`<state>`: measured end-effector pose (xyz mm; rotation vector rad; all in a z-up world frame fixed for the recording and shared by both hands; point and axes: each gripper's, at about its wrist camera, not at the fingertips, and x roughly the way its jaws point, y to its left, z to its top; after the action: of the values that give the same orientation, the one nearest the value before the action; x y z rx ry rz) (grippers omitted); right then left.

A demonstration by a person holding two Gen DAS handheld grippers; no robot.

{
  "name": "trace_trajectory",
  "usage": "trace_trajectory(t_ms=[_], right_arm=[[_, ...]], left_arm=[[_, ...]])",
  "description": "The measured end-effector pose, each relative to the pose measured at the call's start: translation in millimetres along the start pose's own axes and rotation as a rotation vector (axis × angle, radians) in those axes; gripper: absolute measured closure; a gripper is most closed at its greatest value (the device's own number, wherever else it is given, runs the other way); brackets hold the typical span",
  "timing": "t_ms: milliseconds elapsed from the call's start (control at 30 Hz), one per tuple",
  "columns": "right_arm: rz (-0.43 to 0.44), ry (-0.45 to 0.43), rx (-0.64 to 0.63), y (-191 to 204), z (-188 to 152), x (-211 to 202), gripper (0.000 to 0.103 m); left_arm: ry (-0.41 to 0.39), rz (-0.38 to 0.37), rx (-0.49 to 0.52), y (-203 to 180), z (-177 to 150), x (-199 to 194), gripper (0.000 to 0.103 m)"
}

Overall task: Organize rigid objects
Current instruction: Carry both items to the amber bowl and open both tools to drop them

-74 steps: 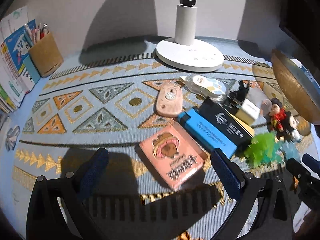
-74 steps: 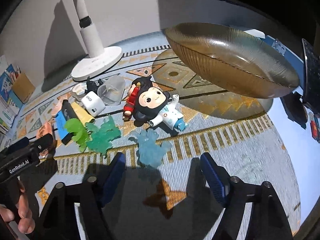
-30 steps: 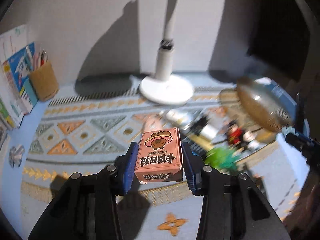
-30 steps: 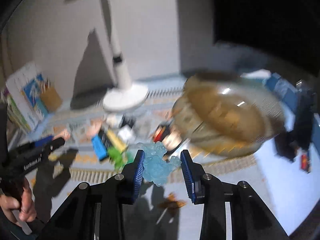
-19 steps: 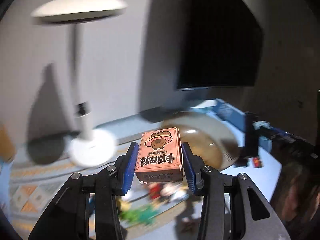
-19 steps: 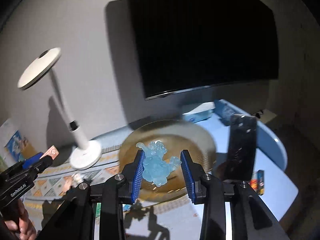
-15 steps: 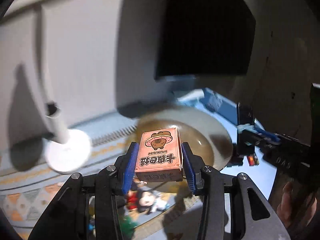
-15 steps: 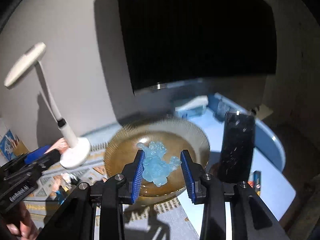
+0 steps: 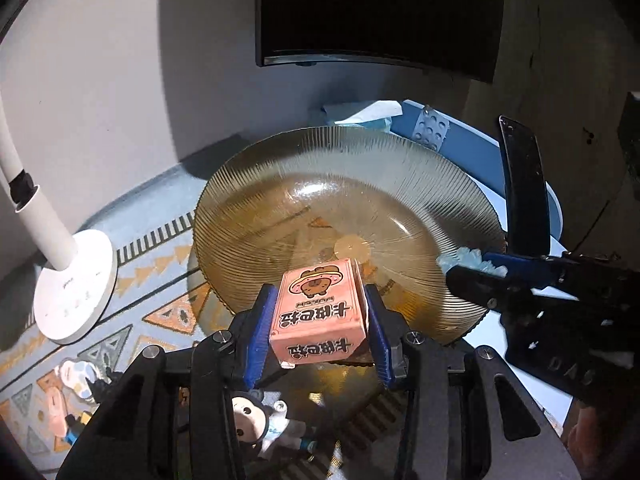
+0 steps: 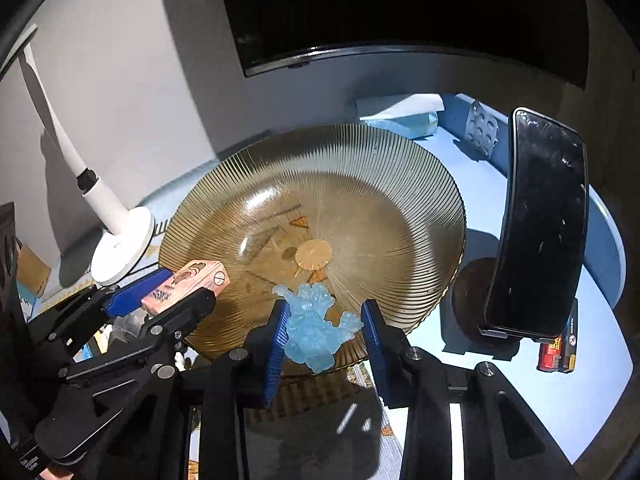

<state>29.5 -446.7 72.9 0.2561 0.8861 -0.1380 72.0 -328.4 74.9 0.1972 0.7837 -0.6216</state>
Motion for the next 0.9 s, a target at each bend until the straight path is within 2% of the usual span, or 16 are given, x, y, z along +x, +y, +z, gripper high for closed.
trace_trajectory(t_ms=[200,267,300,333,367,500,600,700,900], right_arm=[[-0.007,0.021,-0.002,2,0,9,0.067],[0.000,0.031,0.010,0,1,8,0.067],[0.014,0.040,0.023,-3,2,7,0.066],[0.023,0.045,0.033,-4,3,6,0.061],[0.023,0.038,0.047,-7,5,0,0.054],[0.003,-0.116,0.115,-27,11,-54,0.048],[0.008,-0.195,0.125,-31,11,-89,0.044],[0.019,-0.228,0.095,-17,4,-112,0.043],[0.103,-0.252,0.023,26,-10,-140,0.043]], left_arm=[[0.013,-0.008,-0.003,-2,3,3,0.062],[0.014,-0.019,-0.016,1,4,-3,0.052],[0.011,-0.016,-0.023,4,5,-6,0.041],[0.001,-0.010,-0.031,7,6,-12,0.036],[-0.034,-0.005,-0.041,12,7,-26,0.036],[-0.147,0.003,-0.086,34,4,-89,0.035],[-0.252,0.037,-0.114,51,-8,-142,0.028],[-0.325,0.098,-0.146,68,-23,-188,0.028],[-0.398,0.204,-0.213,105,-53,-257,0.028]])
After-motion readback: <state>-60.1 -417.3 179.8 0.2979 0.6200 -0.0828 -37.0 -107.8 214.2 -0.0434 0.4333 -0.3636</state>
